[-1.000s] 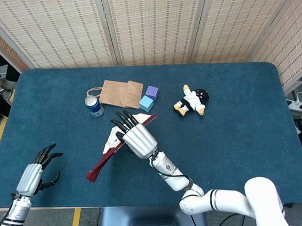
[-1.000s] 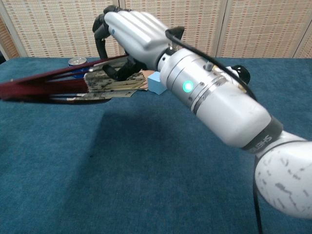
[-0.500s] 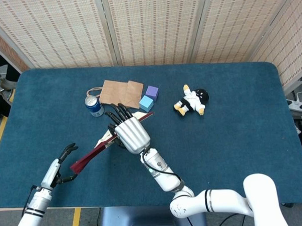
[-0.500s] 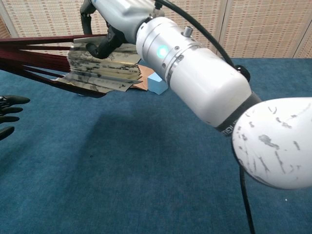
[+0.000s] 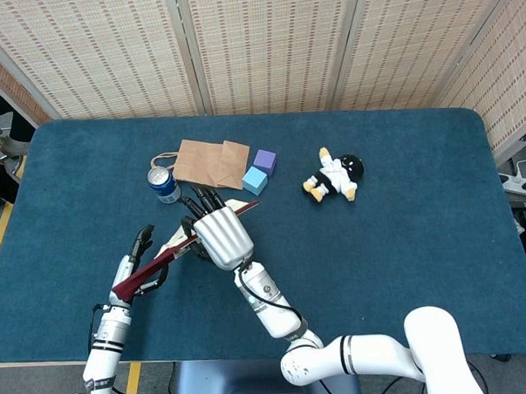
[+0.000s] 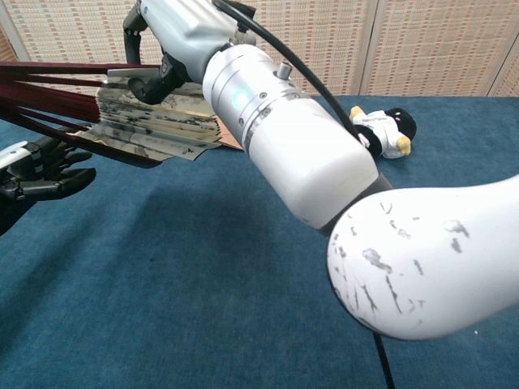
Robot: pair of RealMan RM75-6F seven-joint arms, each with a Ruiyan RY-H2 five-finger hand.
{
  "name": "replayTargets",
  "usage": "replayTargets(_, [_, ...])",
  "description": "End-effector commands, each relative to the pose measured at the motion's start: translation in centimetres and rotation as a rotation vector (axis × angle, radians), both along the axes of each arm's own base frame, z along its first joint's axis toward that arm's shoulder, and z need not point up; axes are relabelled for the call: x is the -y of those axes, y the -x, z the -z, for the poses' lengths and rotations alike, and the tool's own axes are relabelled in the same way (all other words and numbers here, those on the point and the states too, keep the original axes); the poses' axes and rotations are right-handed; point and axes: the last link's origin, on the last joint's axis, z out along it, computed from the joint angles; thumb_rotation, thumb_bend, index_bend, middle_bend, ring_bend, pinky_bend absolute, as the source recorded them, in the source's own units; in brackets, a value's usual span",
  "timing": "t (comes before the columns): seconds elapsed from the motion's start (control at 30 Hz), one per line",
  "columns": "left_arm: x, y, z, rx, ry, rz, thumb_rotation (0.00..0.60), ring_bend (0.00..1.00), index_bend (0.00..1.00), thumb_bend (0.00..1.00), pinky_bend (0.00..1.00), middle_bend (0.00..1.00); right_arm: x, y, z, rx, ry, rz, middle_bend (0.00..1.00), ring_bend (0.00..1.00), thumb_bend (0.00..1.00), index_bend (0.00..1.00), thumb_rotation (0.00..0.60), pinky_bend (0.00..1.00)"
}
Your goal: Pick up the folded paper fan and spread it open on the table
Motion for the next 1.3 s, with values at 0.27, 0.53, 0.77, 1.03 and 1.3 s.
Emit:
replayTargets(0.27, [-1.1,-1.4,1.3,0.027,-0.049,-0.041,0.600,0.00,0.29,0.40,0.08,0.00,0.0,-0.8,0.8,0.063,-0.026,0.025,0.21,0.00,0.67,0.74,0.600,0.13])
replayTargets(0.53, [-2.2,-0.4,1.8,0.034,-0.143,-0.125,0.600,0.00,0.49,0.44,0.08,0.05,-0.2,-0.8,1.0,0.077,-0.033,0.021,0.22,0.00,0.67,0.74,0.600,0.14])
replayTargets(0.77, [-2.7,-0.4,1.9,0.041,-0.148,-0.149,0.600,0.00,0.57,0.50,0.08,0.08,-0.3,-0.9,1.5,0.068,-0.032,0.025,0.22,0.00,0.67,0.74,0.600,0.14])
replayTargets(1.03, [-2.8,-0.1,1.5,0.061,-0.172,-0.158,0.600,0.00,0.73,0.70,0.08,0.15,-0.2,-1.1,1.8,0.056,-0.011,0.024,0.22,0.00,0.67,0.74,0.600,0.14])
replayTargets(1.3, [-4.3,1.3,-0.8,-0.001,-0.293,-0.168,0.600,0.00,0.77,0.79,0.08,0.19,0.2,-0.8,0.8,0.053,0.026,0.005,0.22,0.00,0.67,0.74,0.600,0.14])
